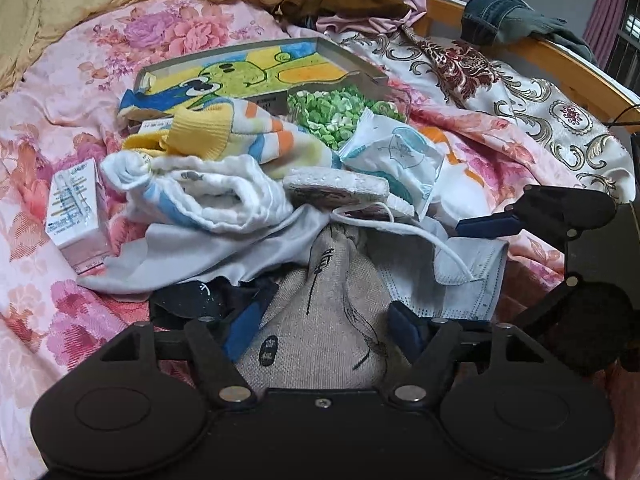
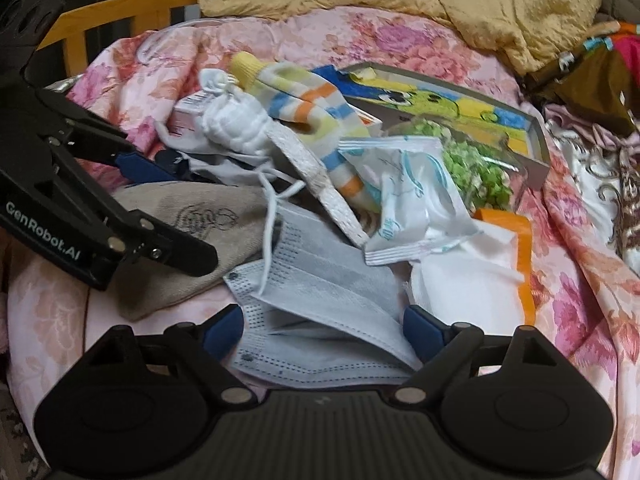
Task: Organize soft objects
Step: 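Lower the left gripper onto the beige burlap pouch and close it, then grasp the grey face mask with the right gripper while the left gripper holds the pouch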
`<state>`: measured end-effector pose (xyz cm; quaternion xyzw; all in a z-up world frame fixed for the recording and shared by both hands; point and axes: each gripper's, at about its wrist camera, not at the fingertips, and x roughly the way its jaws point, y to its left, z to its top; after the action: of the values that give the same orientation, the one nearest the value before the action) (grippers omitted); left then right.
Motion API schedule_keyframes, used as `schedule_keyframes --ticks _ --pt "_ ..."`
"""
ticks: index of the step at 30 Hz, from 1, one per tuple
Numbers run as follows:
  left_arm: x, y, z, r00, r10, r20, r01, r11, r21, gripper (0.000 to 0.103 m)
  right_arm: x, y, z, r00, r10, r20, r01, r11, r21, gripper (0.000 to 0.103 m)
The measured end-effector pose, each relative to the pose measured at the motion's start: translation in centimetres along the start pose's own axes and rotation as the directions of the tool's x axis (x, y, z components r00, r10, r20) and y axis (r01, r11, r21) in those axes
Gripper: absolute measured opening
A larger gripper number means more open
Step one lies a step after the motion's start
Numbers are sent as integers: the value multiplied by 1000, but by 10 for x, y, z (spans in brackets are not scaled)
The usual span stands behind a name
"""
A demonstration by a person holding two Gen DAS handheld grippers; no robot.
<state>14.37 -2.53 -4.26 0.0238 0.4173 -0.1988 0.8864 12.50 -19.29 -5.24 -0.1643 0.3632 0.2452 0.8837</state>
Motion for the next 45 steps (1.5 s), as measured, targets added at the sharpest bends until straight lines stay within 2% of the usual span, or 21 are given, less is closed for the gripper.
schedule_keyframes --ticks 3,8,11,19,22,31,34,36,37,41,45 --pt "7 4 3 1000 -25 -10 25 999 -36 82 2 -6 0 1000 7 -13 -6 999 34 89" --pt "9 -4 0 1000 -2 -27 2 1000 19 77 2 -6 -1 1000 9 -24 -8 1000 30 85" --pt "7 -5 -2 999 2 -44 -1 1000 18 71 2 -6 -1 1000 13 -27 -12 999 30 83" --pt "0 -13 -9 998 -5 -61 5 1000 -3 38 0 -2 -2 999 35 -31 -34 999 27 74" --pt "-3 -18 -12 999 -9 -52 10 1000 24 30 0 -2 -2 998 44 -35 -43 999 34 71" --pt "-9 -32 -18 1000 13 -14 -11 992 123 28 -1 -7 -3 998 50 -48 -47 997 66 72" --pt "-11 -40 -21 999 31 9 -32 982 188 26 -2 -6 -4 997 44 -56 -40 997 63 66" --pt "-14 -50 -25 998 53 35 -60 965 255 26 -4 -5 -4 998 35 -57 -32 998 55 61" --pt "-15 -54 -27 997 63 48 -74 955 288 26 -5 -5 -5 998 31 -58 -28 998 55 55" --pt "-17 -60 -30 995 76 66 -93 941 326 26 -6 -8 -6 998 25 -65 -20 997 77 42" --pt "-19 -59 -29 994 74 79 -96 940 326 28 -7 -9 -6 998 24 -65 -19 996 87 43"
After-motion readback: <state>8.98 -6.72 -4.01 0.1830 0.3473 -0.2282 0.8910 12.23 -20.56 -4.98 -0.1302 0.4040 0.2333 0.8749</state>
